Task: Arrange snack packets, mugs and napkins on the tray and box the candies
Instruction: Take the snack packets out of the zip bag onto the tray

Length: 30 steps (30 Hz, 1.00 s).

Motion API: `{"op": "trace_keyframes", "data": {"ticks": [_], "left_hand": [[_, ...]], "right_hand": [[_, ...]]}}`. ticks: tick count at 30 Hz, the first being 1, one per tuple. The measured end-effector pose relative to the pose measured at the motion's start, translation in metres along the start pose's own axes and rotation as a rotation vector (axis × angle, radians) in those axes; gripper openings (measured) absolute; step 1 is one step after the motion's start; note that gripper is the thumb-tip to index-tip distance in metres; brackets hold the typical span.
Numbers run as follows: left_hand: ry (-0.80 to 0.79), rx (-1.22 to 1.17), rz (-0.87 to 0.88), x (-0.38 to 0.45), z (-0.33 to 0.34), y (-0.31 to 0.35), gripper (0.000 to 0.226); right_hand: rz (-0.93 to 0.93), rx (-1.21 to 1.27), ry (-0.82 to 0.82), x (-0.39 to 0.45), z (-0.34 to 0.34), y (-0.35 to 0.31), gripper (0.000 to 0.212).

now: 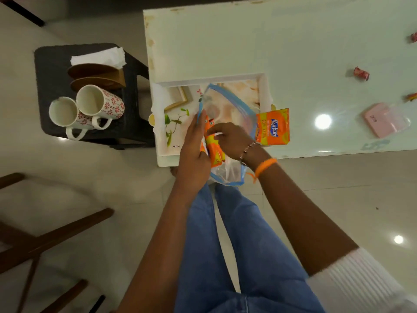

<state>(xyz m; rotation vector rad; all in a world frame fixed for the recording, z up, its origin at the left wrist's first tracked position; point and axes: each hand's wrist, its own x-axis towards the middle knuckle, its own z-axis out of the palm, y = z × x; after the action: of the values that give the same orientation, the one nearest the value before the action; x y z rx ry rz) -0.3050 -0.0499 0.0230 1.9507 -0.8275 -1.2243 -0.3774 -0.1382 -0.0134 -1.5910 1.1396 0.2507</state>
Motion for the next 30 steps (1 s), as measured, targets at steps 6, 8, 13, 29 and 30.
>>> {"op": "trace_keyframes", "data": {"ticks": [6, 8, 13, 29, 30], "left_hand": [[-0.056, -0.06, 0.019, -0.013, -0.006, 0.001, 0.077], [-0.026, -0.091, 0.006, -0.019, -0.012, -0.002, 0.08], [0.074, -0.153, -0.046, -0.021, -0.023, -0.005, 0.082], [0.049, 0.011, -0.118, 0.049, 0.002, 0.01, 0.074], [0.049, 0.023, -0.121, 0.05, 0.005, 0.011, 0.073]], "right_hand": [[0.194, -0.319, -0.169, 0.045, 0.049, -0.009, 0.017], [0.183, -0.325, -0.028, 0.055, 0.054, -0.01, 0.04], [0.122, -0.365, 0.131, 0.062, 0.054, -0.017, 0.031], [-0.104, 0.401, 0.843, -0.046, -0.058, 0.019, 0.025], [-0.061, 0.499, 0.889, -0.046, -0.065, 0.028, 0.025]]}}
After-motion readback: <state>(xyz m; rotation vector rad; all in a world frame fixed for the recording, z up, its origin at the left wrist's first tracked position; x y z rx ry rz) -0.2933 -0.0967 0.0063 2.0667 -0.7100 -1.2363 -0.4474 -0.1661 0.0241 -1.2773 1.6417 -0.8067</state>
